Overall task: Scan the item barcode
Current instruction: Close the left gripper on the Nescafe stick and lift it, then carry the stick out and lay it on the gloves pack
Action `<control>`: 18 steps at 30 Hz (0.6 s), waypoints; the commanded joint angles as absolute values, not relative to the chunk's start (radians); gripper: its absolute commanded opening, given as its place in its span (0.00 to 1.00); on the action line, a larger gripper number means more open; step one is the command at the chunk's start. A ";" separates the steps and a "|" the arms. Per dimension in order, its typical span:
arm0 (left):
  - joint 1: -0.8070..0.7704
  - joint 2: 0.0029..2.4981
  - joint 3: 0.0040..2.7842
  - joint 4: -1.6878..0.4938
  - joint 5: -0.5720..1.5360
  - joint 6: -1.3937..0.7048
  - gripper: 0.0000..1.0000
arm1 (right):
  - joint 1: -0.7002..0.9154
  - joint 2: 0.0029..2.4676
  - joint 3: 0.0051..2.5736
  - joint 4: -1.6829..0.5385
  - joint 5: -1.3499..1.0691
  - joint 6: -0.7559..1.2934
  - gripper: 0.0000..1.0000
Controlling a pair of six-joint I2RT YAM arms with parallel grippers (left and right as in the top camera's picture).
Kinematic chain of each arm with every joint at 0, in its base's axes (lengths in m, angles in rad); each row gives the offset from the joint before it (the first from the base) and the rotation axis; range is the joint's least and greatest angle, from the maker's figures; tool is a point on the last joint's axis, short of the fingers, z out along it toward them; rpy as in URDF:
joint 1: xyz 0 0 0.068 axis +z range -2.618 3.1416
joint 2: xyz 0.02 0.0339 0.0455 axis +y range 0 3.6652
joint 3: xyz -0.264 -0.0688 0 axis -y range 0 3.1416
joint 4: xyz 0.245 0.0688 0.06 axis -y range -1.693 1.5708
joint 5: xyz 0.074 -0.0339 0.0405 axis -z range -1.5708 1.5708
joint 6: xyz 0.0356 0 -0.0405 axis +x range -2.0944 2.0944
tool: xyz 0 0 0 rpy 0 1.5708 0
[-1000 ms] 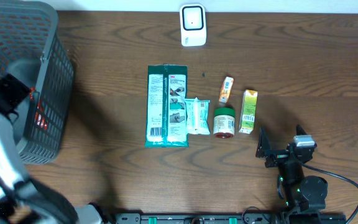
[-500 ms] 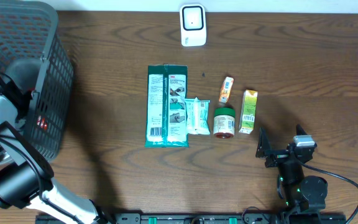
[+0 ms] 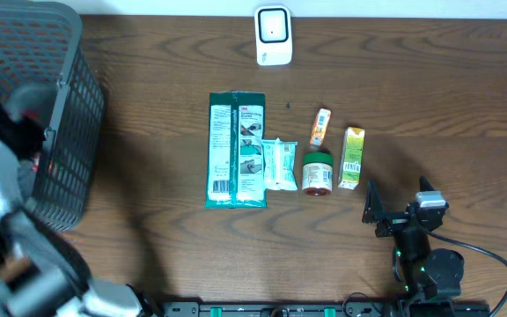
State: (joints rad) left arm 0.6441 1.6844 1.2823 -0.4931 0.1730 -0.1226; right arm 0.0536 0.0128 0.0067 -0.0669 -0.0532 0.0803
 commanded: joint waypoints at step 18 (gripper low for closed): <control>0.099 1.181 1.171 -0.757 0.891 -0.218 0.08 | 0.060 0.009 0.006 -0.071 -0.057 0.093 0.99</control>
State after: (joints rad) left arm 0.2447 1.1057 1.2263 -0.7528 0.7704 -0.2390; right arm 0.0536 0.0128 0.0067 -0.0673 -0.0532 0.0803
